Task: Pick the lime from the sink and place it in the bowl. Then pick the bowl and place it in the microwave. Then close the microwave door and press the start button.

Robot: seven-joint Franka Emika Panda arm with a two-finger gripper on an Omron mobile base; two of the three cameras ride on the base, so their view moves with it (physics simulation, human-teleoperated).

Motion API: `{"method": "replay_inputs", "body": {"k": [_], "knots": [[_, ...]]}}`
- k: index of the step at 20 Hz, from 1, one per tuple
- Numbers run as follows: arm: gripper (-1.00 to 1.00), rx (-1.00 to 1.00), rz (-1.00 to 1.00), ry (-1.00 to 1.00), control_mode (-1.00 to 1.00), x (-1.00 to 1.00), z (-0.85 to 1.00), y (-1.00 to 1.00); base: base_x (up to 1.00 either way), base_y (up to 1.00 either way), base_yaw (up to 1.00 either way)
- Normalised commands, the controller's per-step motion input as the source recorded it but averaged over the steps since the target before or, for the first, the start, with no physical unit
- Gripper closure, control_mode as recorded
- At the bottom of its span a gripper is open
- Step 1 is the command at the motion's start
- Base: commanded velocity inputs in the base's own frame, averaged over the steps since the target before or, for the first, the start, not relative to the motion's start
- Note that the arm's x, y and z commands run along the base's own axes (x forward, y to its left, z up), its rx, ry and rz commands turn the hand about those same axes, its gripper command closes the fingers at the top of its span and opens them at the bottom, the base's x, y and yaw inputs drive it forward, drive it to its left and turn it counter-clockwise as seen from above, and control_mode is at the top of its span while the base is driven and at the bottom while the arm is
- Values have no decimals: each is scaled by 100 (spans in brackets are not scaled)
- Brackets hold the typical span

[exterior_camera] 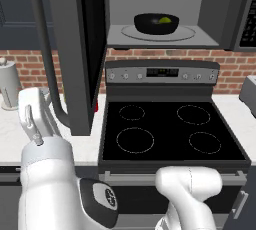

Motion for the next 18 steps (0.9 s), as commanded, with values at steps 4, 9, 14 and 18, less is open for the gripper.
{"method": "replay_inputs", "body": {"k": [4,9,14,18], "knots": [[-100,0,0,0,-100,3,-11,53,0,0,0],[-100,0,0,0,-100,41,-3,21,0,0,0],[-100,0,0,0,-100,79,-18,31,0,0,0],[-100,0,0,0,-100,77,-29,36,0,0,0]]}}
